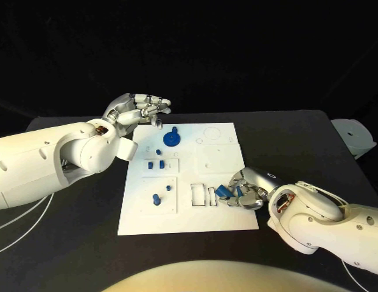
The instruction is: Assemble the parts on the task board
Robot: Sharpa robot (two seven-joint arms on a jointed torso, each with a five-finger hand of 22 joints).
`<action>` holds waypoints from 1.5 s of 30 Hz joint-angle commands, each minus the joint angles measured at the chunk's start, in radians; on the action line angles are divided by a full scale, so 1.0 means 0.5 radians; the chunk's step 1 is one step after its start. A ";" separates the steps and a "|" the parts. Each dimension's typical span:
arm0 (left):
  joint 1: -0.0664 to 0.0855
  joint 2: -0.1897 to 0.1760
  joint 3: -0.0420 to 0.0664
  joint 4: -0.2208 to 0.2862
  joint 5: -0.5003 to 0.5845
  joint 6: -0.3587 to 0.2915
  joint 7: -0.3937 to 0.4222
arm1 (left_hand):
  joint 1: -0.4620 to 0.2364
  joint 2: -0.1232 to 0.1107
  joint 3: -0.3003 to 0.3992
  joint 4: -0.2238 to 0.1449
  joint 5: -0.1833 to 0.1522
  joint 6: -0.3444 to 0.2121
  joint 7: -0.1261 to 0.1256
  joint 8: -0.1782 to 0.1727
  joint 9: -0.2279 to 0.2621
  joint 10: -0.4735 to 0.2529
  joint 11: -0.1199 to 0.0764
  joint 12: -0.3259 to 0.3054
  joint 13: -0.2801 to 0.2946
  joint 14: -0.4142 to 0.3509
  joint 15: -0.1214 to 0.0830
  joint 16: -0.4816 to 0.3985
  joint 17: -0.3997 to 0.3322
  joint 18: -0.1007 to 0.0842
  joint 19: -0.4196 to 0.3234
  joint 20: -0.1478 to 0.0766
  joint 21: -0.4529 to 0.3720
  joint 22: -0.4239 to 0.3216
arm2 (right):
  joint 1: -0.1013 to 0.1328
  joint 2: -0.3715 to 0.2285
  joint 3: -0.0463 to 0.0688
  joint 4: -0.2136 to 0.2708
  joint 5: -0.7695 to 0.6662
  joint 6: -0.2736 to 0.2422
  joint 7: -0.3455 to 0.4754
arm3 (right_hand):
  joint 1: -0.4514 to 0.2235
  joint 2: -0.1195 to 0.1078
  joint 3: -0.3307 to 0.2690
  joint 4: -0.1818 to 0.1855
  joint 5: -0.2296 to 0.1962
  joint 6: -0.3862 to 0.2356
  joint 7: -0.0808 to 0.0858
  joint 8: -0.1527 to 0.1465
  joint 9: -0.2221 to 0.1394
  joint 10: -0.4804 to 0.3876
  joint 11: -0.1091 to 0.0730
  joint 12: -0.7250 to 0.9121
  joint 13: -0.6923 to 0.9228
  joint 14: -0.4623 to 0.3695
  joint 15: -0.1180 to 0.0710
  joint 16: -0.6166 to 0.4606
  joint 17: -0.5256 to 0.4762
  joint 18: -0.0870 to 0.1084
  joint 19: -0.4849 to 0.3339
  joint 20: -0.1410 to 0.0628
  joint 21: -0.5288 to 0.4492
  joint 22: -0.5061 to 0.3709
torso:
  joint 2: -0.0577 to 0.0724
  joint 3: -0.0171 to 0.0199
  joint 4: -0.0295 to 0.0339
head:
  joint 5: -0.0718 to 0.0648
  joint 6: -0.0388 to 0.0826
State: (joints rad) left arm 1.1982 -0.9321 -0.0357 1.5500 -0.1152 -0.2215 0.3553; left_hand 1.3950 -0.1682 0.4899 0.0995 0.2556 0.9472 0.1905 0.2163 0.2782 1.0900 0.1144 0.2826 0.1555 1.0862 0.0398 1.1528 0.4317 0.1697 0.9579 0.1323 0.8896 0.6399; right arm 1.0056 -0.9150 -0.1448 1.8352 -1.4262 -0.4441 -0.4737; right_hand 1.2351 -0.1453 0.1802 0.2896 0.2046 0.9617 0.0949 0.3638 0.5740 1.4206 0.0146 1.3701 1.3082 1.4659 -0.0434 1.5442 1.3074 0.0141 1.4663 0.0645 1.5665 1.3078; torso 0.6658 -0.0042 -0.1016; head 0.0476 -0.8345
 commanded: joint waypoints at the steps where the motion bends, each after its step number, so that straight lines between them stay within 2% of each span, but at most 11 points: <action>1: 0.001 0.001 0.001 0.006 0.009 0.018 0.012 | -0.011 0.015 -0.002 0.010 0.006 -0.018 -0.002 0.008 -0.003 -0.015 0.004 0.012 0.003 -0.003 0.006 -0.003 -0.003 0.029 0.013 0.005 -0.011 -0.003 | -0.009 -0.013 -0.005 0.029 -0.011 -0.134 -0.009 | 0.050 0.029 0.016 -0.006 0.036 0.037 -0.020 0.033 0.022 0.026 -0.009 0.022 0.131 0.184 -0.024 0.012 0.402 -0.028 0.209 -0.025 0.009 0.526 | -0.002 0.0014 0.001 | 0.001 -0.001; 7: 0.001 0.001 0.001 0.005 0.010 0.017 0.013 | -0.014 0.018 -0.002 0.014 0.006 -0.019 -0.002 0.008 -0.003 -0.017 0.004 0.013 0.003 -0.003 0.006 -0.002 -0.003 0.029 0.013 0.006 -0.013 -0.005 | 0.017 -0.040 0.010 0.127 0.020 -0.276 0.034 | 0.073 0.052 0.039 -0.002 0.090 0.069 -0.040 0.060 0.036 0.047 -0.027 0.044 0.160 0.186 -0.039 0.014 0.407 -0.028 0.209 -0.040 0.009 0.526 | -0.005 0.0021 0.001 | 0.002 -0.002; 10: 0.001 0.003 0.001 0.004 0.011 0.018 0.014 | -0.014 0.018 -0.002 0.014 0.006 -0.019 -0.002 0.008 -0.003 -0.017 0.004 0.013 0.003 -0.003 0.006 -0.002 -0.003 0.029 0.013 0.006 -0.013 -0.005 | 0.050 -0.039 0.014 0.162 0.031 -0.302 0.044 | 0.071 0.058 0.042 0.000 0.092 0.074 -0.043 0.065 0.039 0.056 -0.030 0.053 0.170 0.186 -0.042 0.014 0.407 -0.028 0.209 -0.042 0.009 0.526 | -0.004 0.0037 0.002 | 0.001 -0.001; 13: 0.001 0.006 0.001 0.004 0.011 0.020 0.013 | -0.014 0.018 -0.002 0.014 0.006 -0.019 -0.002 0.008 -0.003 -0.017 0.004 0.013 0.003 -0.003 0.006 -0.002 -0.003 0.029 0.013 0.006 -0.013 -0.005 | 0.073 -0.026 0.016 0.182 0.042 -0.298 0.048 | 0.066 0.066 0.046 0.001 0.093 0.083 -0.048 0.071 0.042 0.063 -0.035 0.061 0.178 0.186 -0.046 0.015 0.409 -0.028 0.209 -0.045 0.009 0.526 | -0.003 0.0016 0.007 | -0.004 0.002; 17: 0.001 0.009 0.001 0.002 0.014 0.024 0.014 | -0.014 0.018 -0.002 0.014 0.006 -0.019 -0.002 0.008 -0.003 -0.017 0.004 0.013 0.003 -0.003 0.006 -0.002 -0.003 0.029 0.013 0.006 -0.013 -0.005 | 0.085 0.024 0.017 0.162 0.093 -0.215 0.072 | 0.035 0.080 0.046 0.004 0.086 0.100 -0.057 0.084 0.048 0.074 -0.042 0.070 0.191 0.187 -0.053 0.015 0.412 -0.028 0.209 -0.052 0.009 0.526 | -0.004 0.0016 0.006 | -0.002 -0.002; 21: 0.001 0.018 0.001 -0.005 0.022 0.025 0.014 | -0.014 0.018 -0.002 0.014 0.006 -0.019 -0.002 0.008 -0.003 -0.017 0.004 0.013 0.003 -0.003 0.006 -0.002 -0.003 0.029 0.013 0.006 -0.013 -0.005 | 0.078 0.100 0.017 0.111 0.146 -0.113 0.099 | 0.009 0.095 0.047 0.005 0.082 0.110 -0.062 0.092 0.052 0.088 -0.048 0.086 0.209 0.187 -0.058 0.016 0.412 -0.028 0.209 -0.057 0.009 0.526 | -0.007 0.0089 0.010 | 0.010 0.003; 26: 0.001 0.024 0.001 -0.006 0.026 0.028 0.013 | -0.014 0.018 -0.002 0.014 0.006 -0.019 -0.002 0.008 -0.003 -0.017 0.004 0.013 0.003 -0.003 0.006 -0.002 -0.003 0.029 0.013 0.006 -0.013 -0.005 | 0.073 0.173 0.016 0.057 0.173 -0.020 0.095 | -0.041 0.104 0.040 0.005 0.070 0.131 -0.072 0.111 0.063 0.107 -0.056 0.108 0.235 0.187 -0.065 0.015 0.412 -0.028 0.209 -0.064 0.009 0.526 | -0.005 0.0032 0.015 | 0.008 0.001; 29: 0.001 0.026 0.001 -0.006 0.027 0.028 0.012 | -0.014 0.018 -0.002 0.014 0.006 -0.019 -0.002 0.008 -0.003 -0.017 0.004 0.013 0.003 -0.003 0.006 -0.002 -0.003 0.029 0.013 0.006 -0.013 -0.005 | 0.072 0.204 0.015 0.035 0.179 0.022 0.084 | -0.066 0.109 0.036 0.005 0.065 0.142 -0.079 0.124 0.070 0.123 -0.062 0.128 0.257 0.187 -0.070 0.016 0.412 -0.028 0.209 -0.068 0.009 0.526 | -0.005 0.0048 0.016 | 0.010 0.000; 32: 0.001 0.028 0.001 -0.006 0.027 0.029 0.011 | -0.014 0.018 -0.002 0.014 0.006 -0.019 -0.002 0.008 -0.003 -0.017 0.004 0.013 0.003 -0.003 0.006 -0.002 -0.003 0.029 0.013 0.006 -0.013 -0.005 | 0.071 0.227 0.014 0.014 0.175 0.054 0.066 | -0.090 0.114 0.032 0.005 0.059 0.154 -0.086 0.140 0.078 0.140 -0.068 0.152 0.283 0.187 -0.075 0.016 0.415 -0.028 0.209 -0.073 0.009 0.526 | -0.005 0.0090 0.015 | 0.013 -0.004; 38: 0.001 0.024 0.001 -0.004 0.028 0.029 0.010 | -0.014 0.018 -0.002 0.014 0.006 -0.019 -0.002 0.008 -0.003 -0.017 0.004 0.013 0.003 -0.003 0.006 -0.002 -0.003 0.029 0.013 0.006 -0.013 -0.005 | 0.071 0.252 0.012 -0.018 0.143 0.087 0.023 | -0.136 0.124 0.023 0.006 0.048 0.166 -0.095 0.161 0.089 0.163 -0.076 0.184 0.317 0.188 -0.082 0.016 0.416 -0.028 0.209 -0.080 0.009 0.526 | -0.004 0.0072 0.011 | 0.019 -0.009; 45: 0.001 0.022 0.001 -0.002 0.028 0.029 0.010 | -0.014 0.018 -0.002 0.014 0.006 -0.019 -0.002 0.008 -0.003 -0.017 0.004 0.013 0.003 -0.003 0.006 -0.002 -0.003 0.029 0.013 0.006 -0.013 -0.005 | 0.071 0.270 0.011 -0.042 0.105 0.132 -0.018 | -0.205 0.144 0.011 0.008 0.044 0.175 -0.103 0.185 0.101 0.182 -0.083 0.208 0.345 0.191 -0.089 0.021 0.431 -0.028 0.209 -0.087 0.009 0.526 | -0.005 0.0088 0.018 | 0.020 -0.018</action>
State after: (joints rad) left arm 1.1981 -0.9218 -0.0358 1.5464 -0.1076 -0.2208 0.3543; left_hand 1.3898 -0.1629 0.4900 0.0994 0.2556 0.9435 0.1869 0.2164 0.2776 1.0901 0.1144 0.2825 0.1560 1.0862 0.0397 1.1528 0.4310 0.1698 0.9579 0.1323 0.8896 0.6386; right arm 1.0418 -0.7821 -0.1389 1.8150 -1.3510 -0.4207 -0.4629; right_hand 1.1354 -0.0725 0.1901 0.2940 0.2319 0.9759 0.1075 0.4544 0.5766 1.4667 -0.0217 1.4716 1.3077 1.4684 -0.0809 1.5498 1.3079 0.0141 1.4663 0.0286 1.5664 1.3073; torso 0.6636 -0.0003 -0.0939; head 0.0571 -0.8416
